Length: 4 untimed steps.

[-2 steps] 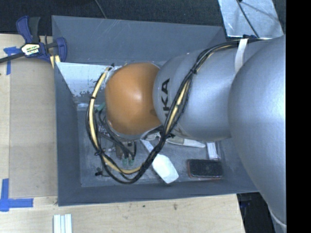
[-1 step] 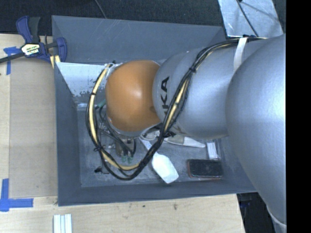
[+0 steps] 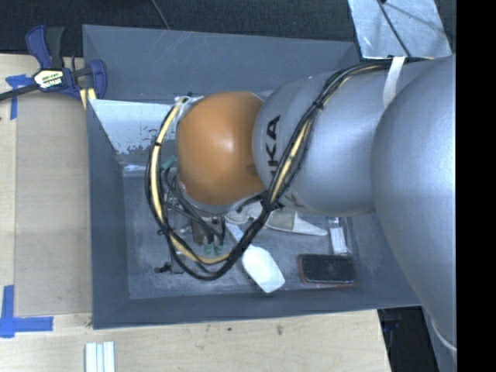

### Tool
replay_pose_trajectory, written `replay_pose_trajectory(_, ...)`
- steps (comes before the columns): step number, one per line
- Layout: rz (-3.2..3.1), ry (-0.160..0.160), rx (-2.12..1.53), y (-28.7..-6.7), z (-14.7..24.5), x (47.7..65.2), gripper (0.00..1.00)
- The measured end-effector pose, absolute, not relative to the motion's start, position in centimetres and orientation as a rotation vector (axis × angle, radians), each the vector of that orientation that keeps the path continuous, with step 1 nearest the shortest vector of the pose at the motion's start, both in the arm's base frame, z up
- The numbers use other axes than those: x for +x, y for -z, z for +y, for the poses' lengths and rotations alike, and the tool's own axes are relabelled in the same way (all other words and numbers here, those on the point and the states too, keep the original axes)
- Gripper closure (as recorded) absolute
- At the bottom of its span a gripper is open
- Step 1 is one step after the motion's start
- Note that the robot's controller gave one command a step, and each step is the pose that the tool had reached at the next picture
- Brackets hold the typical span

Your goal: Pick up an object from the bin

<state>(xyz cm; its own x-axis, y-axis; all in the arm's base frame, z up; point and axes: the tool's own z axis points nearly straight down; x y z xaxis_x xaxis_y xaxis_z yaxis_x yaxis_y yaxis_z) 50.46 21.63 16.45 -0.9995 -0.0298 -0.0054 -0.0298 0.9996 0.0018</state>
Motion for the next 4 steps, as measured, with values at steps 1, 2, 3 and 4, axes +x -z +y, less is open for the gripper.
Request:
replay_pose_trajectory(1, 3.136, -0.003, 0.108, -13.2, 17.2, 51.9, 0.00)
replay_pose_trajectory(2, 3.146, 0.006, 0.129, -16.5, 15.9, 52.3, 0.00)
replay_pose_trajectory(3, 3.120, -0.009, 0.119, -15.0, 13.2, 58.2, 0.00)
replay_pose_trajectory(4, 3.147, 0.004, 0.155, -16.8, 11.9, 57.6, 0.00)
